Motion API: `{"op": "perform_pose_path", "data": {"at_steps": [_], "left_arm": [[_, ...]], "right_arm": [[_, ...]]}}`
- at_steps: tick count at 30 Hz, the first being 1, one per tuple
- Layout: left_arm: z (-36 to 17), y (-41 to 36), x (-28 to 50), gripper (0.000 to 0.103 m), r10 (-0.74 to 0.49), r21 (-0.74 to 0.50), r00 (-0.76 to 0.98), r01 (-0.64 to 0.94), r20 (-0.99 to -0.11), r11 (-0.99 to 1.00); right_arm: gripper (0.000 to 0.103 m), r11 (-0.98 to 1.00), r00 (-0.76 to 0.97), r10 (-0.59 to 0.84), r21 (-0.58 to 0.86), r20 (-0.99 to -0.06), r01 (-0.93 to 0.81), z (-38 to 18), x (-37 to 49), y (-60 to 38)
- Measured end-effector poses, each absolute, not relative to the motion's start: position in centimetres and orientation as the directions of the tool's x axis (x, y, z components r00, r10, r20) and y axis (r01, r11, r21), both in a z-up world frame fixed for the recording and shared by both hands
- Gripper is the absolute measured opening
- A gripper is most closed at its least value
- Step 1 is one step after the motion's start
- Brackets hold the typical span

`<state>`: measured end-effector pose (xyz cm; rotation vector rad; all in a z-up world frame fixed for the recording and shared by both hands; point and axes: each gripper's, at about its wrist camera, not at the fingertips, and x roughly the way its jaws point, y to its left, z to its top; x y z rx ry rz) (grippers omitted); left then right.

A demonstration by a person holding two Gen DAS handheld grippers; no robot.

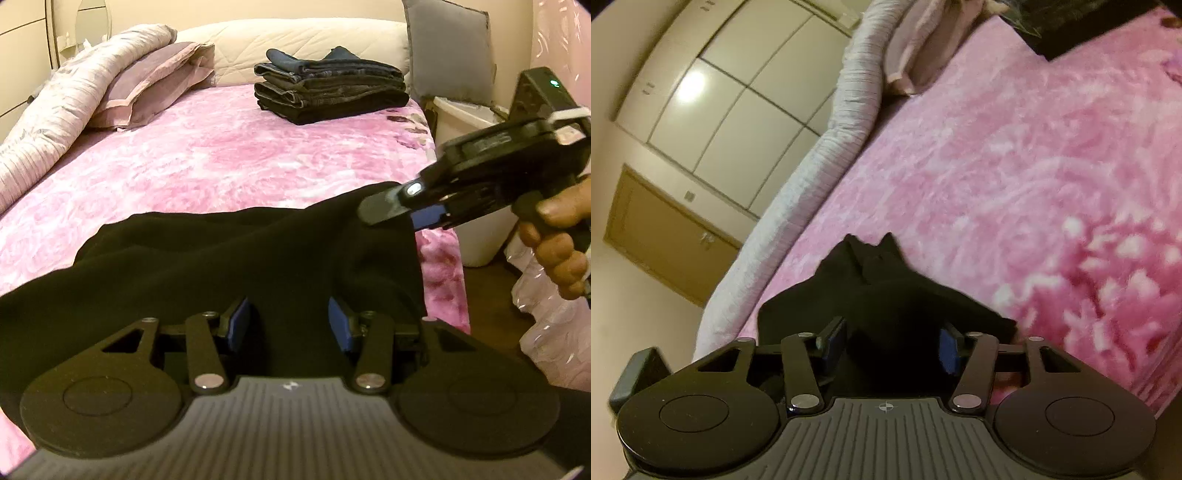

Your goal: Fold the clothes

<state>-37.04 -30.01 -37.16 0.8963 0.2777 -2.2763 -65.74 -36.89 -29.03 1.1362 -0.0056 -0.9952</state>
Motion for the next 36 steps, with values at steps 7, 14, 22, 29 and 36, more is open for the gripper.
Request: {"op": "perform_pose_path", "data": {"at_steps": [7,14,22,29,36], "left_arm": [[-37.1,-30.2,-38.2,0.039,-0.500,0.054,-0.562,0.628,-0.659,-0.776],[-35.2,-31.3,-34.9,0.039,-0.525,0.046,-0.554,0.658,-0.646,-0.752],[-36.1,-30.6,-28.0,0.040,-0.578,0.162,-0.370,0.725,-0.728,-0.669],[-37.4,-32.2,-29.2,0.041,-0.548,0.159,-0.366,0.706,-0.752,-0.690],[-33.0,-30.6,-30.2,0.037,-0.482,0.118,-0.432,0.640,-0.762,-0.759]], "right_arm": [[0.011,0.100,0.557,-0.688,0.699,-0.465,0.708,-27.9,-67.3,-36.5],[0.011,0.086,0.578,-0.666,0.721,-0.471,0.687,-30.9,-68.2,-37.1],[0.015,0.079,0.568,-0.668,0.713,-0.481,0.696,-30.9,-67.7,-36.6],[0.034,0.194,0.602,-0.638,0.655,-0.481,0.730,-26.9,-65.9,-31.3],[0.052,0.486,0.809,-0.372,0.646,-0.456,0.588,-27.6,-59.8,-26.1]]}}
